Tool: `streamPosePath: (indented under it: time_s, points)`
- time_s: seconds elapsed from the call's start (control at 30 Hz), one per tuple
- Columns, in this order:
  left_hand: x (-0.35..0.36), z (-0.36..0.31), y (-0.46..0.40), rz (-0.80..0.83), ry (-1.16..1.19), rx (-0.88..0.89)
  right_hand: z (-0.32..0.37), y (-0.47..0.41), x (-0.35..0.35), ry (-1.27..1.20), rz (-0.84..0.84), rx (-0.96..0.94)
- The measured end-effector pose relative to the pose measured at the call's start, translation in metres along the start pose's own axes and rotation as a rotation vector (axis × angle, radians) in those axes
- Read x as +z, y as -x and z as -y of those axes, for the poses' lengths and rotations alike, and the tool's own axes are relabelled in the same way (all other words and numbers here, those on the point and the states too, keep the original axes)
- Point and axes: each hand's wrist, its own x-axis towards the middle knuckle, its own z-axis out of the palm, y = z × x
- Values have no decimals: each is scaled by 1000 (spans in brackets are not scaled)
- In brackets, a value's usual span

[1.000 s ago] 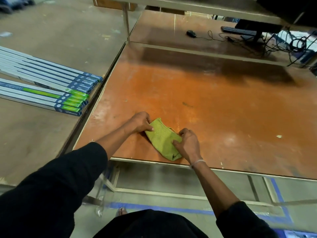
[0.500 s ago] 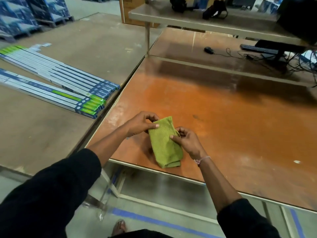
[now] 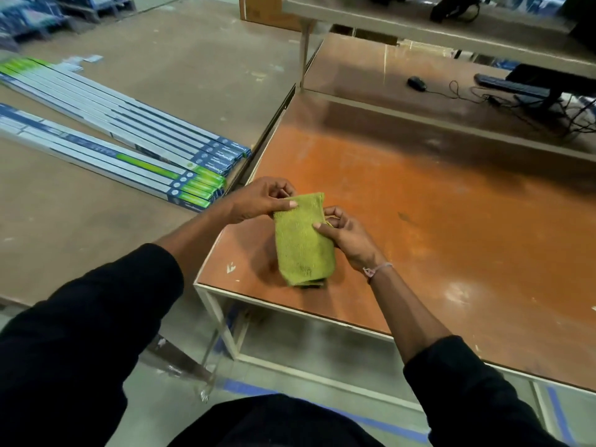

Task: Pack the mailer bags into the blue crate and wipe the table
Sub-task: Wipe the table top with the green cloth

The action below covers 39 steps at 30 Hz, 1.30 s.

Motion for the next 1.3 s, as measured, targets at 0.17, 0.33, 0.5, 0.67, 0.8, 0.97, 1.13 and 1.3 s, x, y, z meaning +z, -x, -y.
streamPosePath:
  time_s: [0.17,0.33,0.5,0.67,0.8,0.97,1.13,1.3]
  points:
    - [-35,28,14,-37,231,-270,-9,-25,42,-290,-110,65]
    - [-58,57,28,29,151,-316,-17,-43,62,-207,-145,149]
    - [-79,67,32,39,172,-249,-20,-46,72,-129,-98,60]
    - [-84,77,32,-2,119,-151,-27,-49,84,50,-107,-114]
    - [-81,91,31,-103,-172,-103,-41,-51,87,524,-116,-244]
    - [-77,88,33,-168,-577,-61,-36,-48,89,952,-23,-252]
    - [-75,83,45,-112,-873,244,-33,-39,100,1168,-103,-318]
    - [-68,95,53,-1,-994,241,-58,-31,114,1263,-155,-336]
